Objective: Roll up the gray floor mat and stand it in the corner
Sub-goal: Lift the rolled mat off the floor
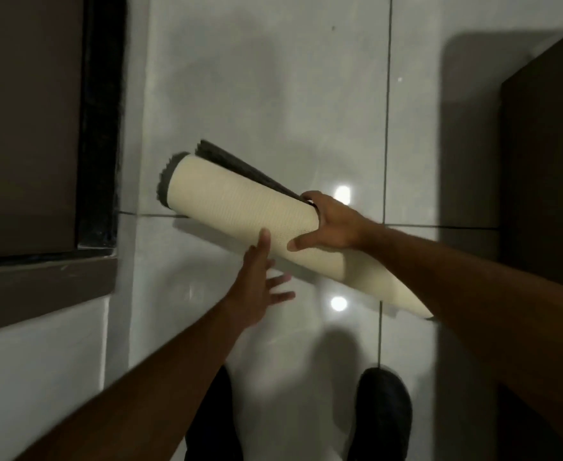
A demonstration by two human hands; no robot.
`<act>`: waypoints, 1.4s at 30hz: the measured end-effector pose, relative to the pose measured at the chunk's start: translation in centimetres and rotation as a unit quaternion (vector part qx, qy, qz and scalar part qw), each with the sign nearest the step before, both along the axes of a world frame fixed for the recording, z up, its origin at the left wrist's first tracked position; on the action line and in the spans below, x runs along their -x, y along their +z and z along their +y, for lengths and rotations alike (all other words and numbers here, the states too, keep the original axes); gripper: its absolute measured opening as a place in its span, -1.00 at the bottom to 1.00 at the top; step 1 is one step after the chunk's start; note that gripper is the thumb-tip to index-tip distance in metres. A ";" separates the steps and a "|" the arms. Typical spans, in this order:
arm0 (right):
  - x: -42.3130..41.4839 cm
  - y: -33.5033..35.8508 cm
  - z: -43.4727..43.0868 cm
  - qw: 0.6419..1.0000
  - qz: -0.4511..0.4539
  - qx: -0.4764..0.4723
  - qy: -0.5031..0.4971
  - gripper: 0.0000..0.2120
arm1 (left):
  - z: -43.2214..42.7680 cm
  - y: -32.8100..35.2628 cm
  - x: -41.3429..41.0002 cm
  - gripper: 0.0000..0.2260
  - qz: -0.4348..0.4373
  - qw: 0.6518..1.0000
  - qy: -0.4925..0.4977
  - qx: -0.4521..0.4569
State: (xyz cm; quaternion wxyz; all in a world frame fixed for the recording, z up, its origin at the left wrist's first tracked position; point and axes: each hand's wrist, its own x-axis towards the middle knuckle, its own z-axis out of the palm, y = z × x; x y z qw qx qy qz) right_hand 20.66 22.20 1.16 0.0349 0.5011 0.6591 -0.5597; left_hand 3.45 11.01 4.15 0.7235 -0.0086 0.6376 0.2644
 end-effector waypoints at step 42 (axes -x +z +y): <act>19.1 34.6 94.0 0.950 0.259 0.063 -0.163 -0.22 | 95.3 29.0 18.6 -0.21 0.073 0.958 0.037 -0.275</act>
